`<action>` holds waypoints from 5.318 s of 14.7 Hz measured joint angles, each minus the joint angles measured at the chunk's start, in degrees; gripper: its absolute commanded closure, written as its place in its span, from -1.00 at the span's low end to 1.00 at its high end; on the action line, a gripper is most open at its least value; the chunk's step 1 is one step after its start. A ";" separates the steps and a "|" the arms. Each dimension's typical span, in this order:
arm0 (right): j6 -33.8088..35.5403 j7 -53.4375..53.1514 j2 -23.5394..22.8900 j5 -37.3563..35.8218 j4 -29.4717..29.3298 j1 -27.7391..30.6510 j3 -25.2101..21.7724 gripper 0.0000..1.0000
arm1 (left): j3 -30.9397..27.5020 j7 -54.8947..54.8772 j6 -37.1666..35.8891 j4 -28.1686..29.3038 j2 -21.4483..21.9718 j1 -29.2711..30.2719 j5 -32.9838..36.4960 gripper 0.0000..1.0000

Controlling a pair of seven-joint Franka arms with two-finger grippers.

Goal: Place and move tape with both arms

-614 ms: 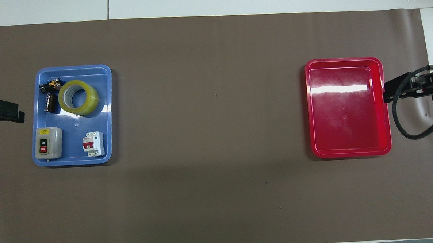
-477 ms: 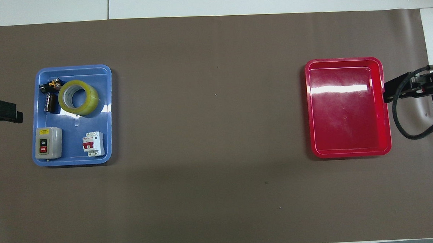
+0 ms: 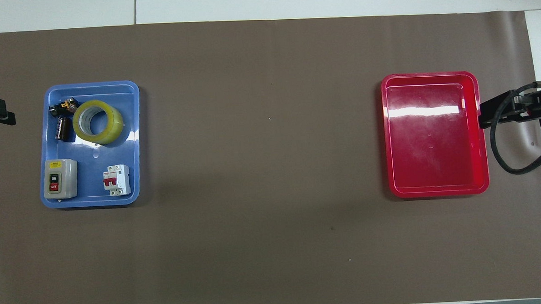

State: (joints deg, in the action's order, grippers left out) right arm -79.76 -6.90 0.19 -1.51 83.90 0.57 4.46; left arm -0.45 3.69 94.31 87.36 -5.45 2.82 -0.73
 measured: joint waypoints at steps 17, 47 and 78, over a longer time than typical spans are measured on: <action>0.00 0.00 0.00 0.00 0.01 0.00 0.00 -1.00 | 0.87 -1.56 26.48 11.28 -16.58 1.18 1.10 -1.00; 0.00 0.00 0.00 0.00 0.01 0.00 0.00 -1.00 | 1.33 1.55 17.08 6.08 -16.91 -1.26 -2.24 1.00; -0.63 3.97 0.24 0.04 1.64 1.73 -0.02 -1.00 | 0.96 49.01 29.42 3.57 -26.00 -38.47 -2.61 -1.00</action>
State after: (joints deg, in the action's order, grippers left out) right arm -80.39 -2.93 0.42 -1.47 85.54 2.29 4.45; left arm 0.51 52.70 123.73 90.93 -31.45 -35.65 -3.34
